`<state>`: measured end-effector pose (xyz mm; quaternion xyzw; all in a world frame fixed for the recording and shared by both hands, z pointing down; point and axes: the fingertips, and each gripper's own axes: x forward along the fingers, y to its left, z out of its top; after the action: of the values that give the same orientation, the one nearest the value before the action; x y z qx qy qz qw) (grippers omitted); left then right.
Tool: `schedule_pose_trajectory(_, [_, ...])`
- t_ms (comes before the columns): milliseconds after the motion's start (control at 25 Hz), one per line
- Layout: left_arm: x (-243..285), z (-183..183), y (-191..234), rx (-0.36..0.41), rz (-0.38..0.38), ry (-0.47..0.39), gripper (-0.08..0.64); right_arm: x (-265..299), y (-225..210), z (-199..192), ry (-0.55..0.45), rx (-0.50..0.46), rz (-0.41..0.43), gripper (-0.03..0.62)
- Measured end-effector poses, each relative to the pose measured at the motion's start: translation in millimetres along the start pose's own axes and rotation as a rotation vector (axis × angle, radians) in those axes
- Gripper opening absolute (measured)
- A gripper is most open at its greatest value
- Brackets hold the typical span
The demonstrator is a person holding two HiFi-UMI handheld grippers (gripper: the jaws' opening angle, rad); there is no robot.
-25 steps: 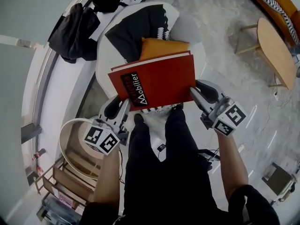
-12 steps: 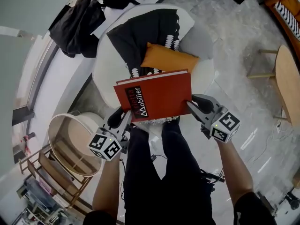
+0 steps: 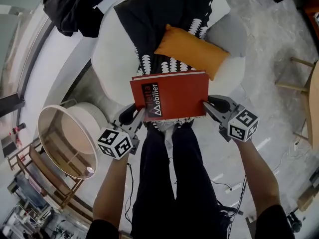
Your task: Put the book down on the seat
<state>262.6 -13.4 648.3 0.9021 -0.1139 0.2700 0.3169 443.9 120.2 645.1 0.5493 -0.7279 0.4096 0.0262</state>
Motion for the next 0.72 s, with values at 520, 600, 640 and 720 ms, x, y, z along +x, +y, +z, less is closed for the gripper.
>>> schedule_pose_trajectory(520, [69.8,-96.1,76.3,-0.057,0.015,0.128,0.126,72.9,-68.2,-95.8,0.082,0.019,-0.07,0.088])
schedule_pose_trajectory(600, [80.5,-106.2,85.5,-0.055,0.021,0.148,0.126,80.6,-77.0,-108.5,0.098,0.017,-0.078,0.089])
schedule_pose_trajectory(640, [85.0,-111.4,89.2,-0.056,0.022,0.156,0.126,83.5,-80.5,-115.5,0.104,0.021,-0.082,0.089])
schedule_pose_trajectory(720, [92.7,-122.3,95.5,-0.058,0.022,0.17,0.126,88.8,-86.9,-130.1,0.114,0.03,-0.091,0.089])
